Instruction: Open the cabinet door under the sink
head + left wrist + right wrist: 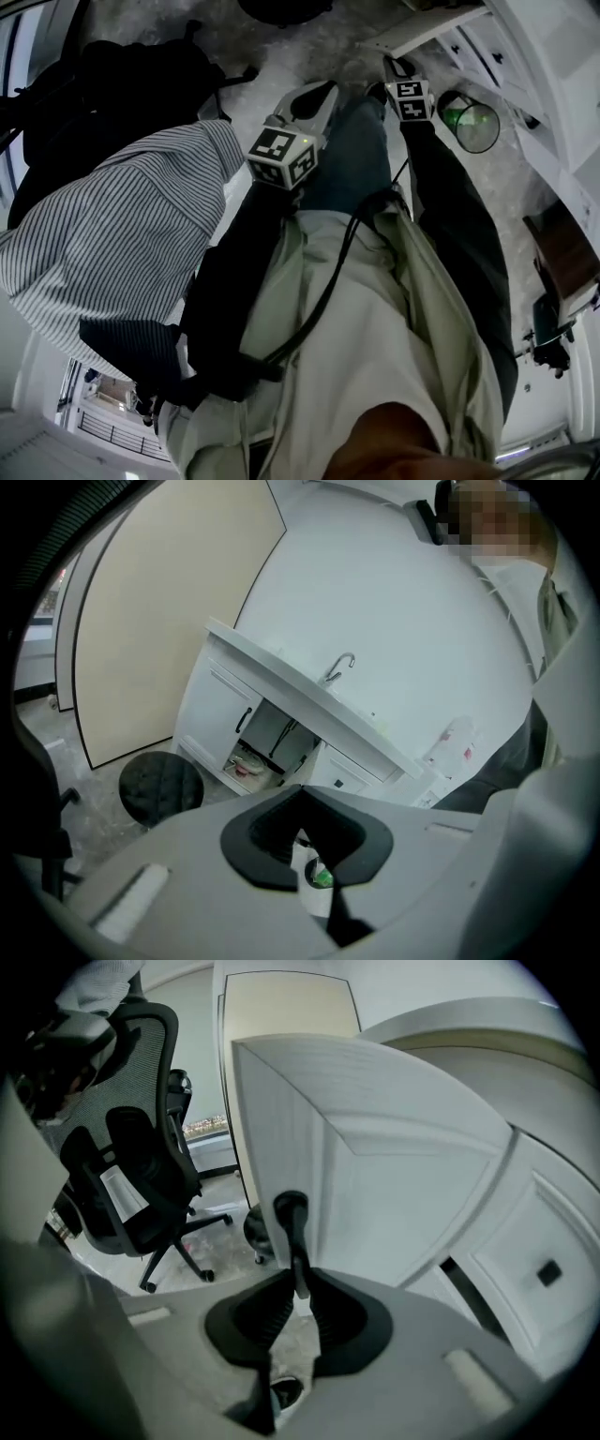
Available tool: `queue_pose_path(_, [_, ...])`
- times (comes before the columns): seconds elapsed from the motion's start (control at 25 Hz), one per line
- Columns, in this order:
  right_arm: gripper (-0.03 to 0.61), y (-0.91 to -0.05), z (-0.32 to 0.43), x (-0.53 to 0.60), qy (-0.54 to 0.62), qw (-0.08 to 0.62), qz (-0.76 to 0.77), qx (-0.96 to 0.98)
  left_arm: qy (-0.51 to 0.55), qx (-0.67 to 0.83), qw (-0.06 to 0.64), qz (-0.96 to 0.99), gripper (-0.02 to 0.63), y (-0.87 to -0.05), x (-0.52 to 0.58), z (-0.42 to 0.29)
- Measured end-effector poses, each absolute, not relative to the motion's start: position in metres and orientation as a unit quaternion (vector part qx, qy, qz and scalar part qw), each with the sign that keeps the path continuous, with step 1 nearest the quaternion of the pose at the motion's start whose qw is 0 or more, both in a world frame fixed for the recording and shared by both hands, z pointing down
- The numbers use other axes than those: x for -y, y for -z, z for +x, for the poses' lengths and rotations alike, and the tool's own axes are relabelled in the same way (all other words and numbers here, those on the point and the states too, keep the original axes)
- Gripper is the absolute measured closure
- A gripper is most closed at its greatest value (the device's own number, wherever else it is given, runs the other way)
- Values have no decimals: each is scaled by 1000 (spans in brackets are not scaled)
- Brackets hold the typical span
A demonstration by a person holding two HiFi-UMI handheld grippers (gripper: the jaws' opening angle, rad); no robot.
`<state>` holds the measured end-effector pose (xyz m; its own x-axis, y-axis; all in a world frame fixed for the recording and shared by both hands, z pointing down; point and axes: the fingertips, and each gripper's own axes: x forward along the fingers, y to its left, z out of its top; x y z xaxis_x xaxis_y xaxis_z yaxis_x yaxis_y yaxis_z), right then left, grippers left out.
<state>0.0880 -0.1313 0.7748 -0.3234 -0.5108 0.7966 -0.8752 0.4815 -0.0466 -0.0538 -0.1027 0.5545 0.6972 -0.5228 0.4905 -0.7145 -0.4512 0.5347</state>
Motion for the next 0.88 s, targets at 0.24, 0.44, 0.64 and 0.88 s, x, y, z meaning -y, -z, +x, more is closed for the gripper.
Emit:
queue_pose_path(0.24, [528,-780,135,89,-290,366,418,779,-136,369,363,845,606,-545,80,-21])
queue_pose_path(0.44, [526,-774,128,96,-308,352,445,763,-136,400,345,838,606,-532,56,-7])
queue_pose_path(0.64, [523,-760,143,49,-374,269,483,745,-121,451,337,818,606,-519,42,-6])
queue_pose_path(0.88, [523,-679,134,-4,-357,202,472,780,-141,474,330,804,606,-516,7,-2])
